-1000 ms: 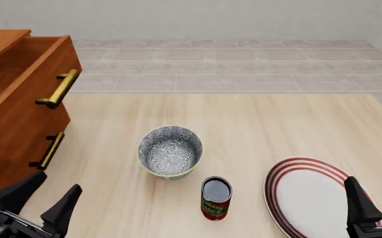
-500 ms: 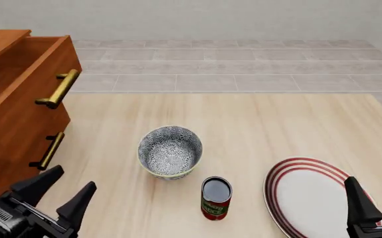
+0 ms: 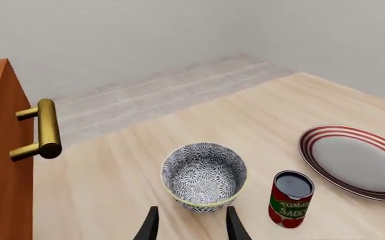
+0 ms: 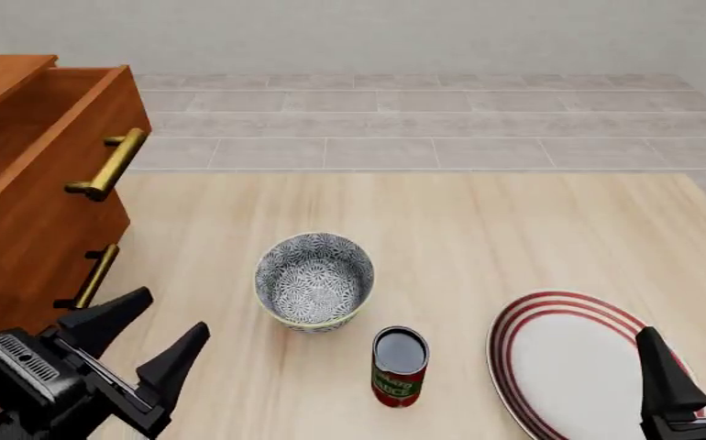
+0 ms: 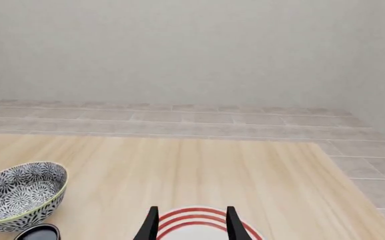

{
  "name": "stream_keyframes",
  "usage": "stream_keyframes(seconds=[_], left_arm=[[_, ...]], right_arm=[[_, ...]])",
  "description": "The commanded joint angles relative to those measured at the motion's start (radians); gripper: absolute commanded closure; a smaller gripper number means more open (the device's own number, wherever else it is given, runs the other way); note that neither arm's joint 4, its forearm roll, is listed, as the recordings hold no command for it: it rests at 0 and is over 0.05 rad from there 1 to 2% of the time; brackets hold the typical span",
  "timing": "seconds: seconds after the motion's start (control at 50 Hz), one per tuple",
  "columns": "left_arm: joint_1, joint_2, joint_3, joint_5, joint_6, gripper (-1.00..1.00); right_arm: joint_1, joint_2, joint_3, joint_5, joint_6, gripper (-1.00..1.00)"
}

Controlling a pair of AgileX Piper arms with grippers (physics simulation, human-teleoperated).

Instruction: Put the bowl on top of the cabinet.

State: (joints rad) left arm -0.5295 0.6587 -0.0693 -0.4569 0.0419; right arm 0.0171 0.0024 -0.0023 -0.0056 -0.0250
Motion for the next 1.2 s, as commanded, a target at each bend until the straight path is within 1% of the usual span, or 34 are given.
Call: stream_keyframes(seconds=[0.02, 0.08, 0.24, 0.28, 0.5, 0.56, 0.6, 0.7, 0.72, 0.74, 0.84, 1.02, 1.2], left_arm=[[-0.045, 0.113, -0.019, -0.072, -0.001, -1.0], [-0.055, 0.144, -0.033, -0.083, -0.001, -1.0], [-0.067, 0.176, -0.09, -0.046, -0.007, -1.0], [-0.054, 0.166, -0.108, -0.023, 0.015, -1.0], [-0.04, 0.21, -0.154, 0.003, -0.005, -1.0], [-0.042, 0.202, -0.174, 0.03, -0.001, -1.0], [-0.045, 0.209, -0.208, 0.063, 0.006, -1.0], [-0.048, 0.22, -0.24, 0.09, 0.0, -1.0], [-0.034, 0.22, -0.244, 0.097, 0.005, -1.0], [-0.028, 0.218, -0.249, 0.103, -0.007, -1.0], [-0.016, 0.234, -0.261, 0.113, -0.013, -1.0], [0.003, 0.298, -0.282, 0.107, 0.001, -1.0], [0.014, 0.35, -0.3, 0.106, -0.014, -1.0]], right_arm=[[0.002, 0.0, 0.0, 0.001, 0.0, -1.0], [0.001, 0.0, 0.0, 0.001, 0.001, -1.0], [0.001, 0.002, 0.0, 0.0, 0.003, -1.0], [0.002, 0.004, 0.0, -0.001, 0.003, -1.0], [0.001, 0.009, 0.001, -0.005, 0.003, -1.0], [0.001, 0.011, 0.001, -0.005, 0.003, -1.0], [0.001, 0.011, 0.001, -0.005, 0.004, -1.0], [0.001, 0.009, 0.0, -0.003, 0.003, -1.0], [0.001, 0.009, 0.0, -0.003, 0.003, -1.0], [0.001, 0.008, 0.0, -0.002, 0.002, -1.0], [-0.001, 0.007, 0.0, -0.001, 0.001, -1.0], [-0.003, 0.011, 0.0, -0.002, -0.001, -1.0], [-0.005, 0.021, 0.001, -0.01, -0.002, -1.0]])
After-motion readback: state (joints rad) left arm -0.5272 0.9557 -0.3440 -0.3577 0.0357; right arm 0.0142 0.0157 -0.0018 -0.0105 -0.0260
